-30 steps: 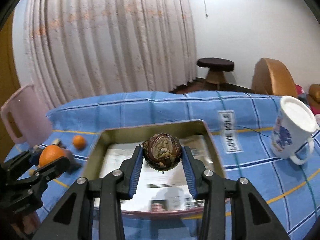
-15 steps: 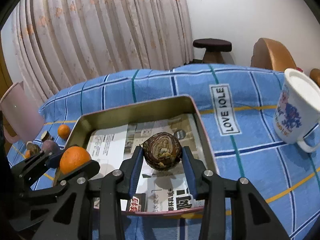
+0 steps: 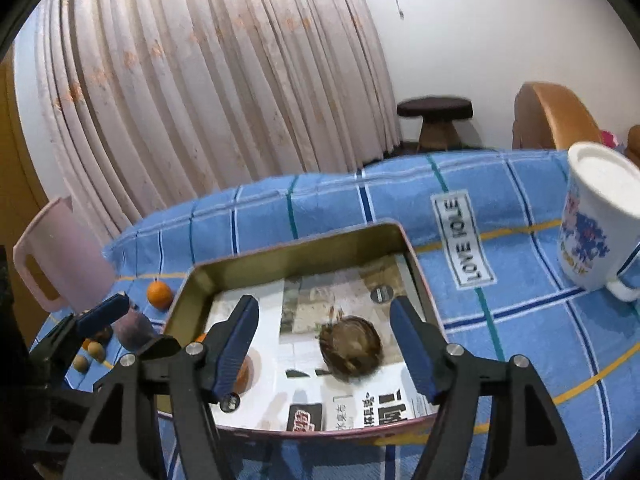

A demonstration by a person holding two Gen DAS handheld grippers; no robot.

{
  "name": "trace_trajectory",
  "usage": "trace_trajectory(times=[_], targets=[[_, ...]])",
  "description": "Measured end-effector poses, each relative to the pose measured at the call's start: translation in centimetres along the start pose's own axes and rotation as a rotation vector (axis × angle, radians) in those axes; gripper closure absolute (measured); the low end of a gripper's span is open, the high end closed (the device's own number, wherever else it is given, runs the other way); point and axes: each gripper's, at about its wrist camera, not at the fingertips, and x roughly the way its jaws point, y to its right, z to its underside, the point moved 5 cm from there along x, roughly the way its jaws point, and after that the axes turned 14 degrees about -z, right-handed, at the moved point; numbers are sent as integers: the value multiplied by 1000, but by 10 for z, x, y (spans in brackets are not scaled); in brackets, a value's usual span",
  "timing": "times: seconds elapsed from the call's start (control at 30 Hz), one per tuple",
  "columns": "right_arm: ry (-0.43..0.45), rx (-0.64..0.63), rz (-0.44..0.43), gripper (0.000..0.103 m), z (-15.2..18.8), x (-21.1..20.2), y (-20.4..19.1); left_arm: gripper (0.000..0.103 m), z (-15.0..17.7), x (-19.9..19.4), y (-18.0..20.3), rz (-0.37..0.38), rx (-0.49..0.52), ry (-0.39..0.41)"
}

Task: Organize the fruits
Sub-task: 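Lower the brown fruit into the tin and open the right tool while the left tool releases the orange there, then move both tools back over the loose fruits on the table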

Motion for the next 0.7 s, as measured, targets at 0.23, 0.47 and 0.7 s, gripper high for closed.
trace_trajectory(times=[0.23, 0.47, 0.7], targets=[[51, 4, 44, 33, 0, -2, -3, 0, 5, -6, -33, -71, -16, 5], [87, -48, 114, 33, 6, -3, -13, 0, 13, -11, -60, -142, 22, 27], [111, -78, 115, 33, 11, -2, -38, 0, 26, -13, -101, -207, 34, 12]])
